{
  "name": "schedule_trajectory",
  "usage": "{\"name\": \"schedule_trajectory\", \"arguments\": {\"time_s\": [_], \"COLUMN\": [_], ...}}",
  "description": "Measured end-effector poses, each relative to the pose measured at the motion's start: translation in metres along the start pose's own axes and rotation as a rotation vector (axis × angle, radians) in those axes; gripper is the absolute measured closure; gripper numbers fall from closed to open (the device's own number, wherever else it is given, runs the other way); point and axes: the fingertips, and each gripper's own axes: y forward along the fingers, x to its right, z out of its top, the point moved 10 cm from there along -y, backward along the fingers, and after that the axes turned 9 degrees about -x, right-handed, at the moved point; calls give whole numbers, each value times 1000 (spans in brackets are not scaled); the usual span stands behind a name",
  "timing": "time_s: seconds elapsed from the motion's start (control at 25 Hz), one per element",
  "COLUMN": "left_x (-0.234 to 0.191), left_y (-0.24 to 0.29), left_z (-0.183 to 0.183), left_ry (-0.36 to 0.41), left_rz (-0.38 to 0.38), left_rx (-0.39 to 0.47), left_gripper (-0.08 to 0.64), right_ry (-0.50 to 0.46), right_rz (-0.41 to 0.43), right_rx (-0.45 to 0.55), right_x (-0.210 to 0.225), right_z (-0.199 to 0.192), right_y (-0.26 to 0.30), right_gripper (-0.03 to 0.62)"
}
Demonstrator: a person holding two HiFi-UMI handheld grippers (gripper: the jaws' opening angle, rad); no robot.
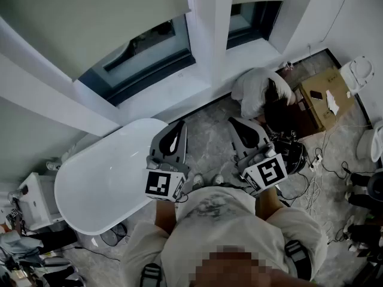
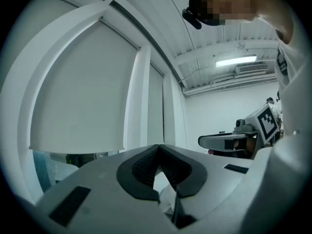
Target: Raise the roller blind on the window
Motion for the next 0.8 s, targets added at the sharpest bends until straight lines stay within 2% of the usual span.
{"name": "schedule_trajectory", "arguments": {"time_s": [0.12,0.4,0.8], "left_x": [6,26,0], "left_y": [3,12,52], "left_z": [0,2,2], "left_ry": [2,7,-5], "left_rz": [9,27,41], "left_rx": [7,8,7], "left_gripper": [554,554,554], "right_ry": [2,14,29], "right_rz": [17,34,26], "right_rx": [-12,27,9], "right_x": [5,22,59], "right_z": [-5,-6,-6], "right_y": [-3,-11,32], "right_gripper": [531,531,531]}}
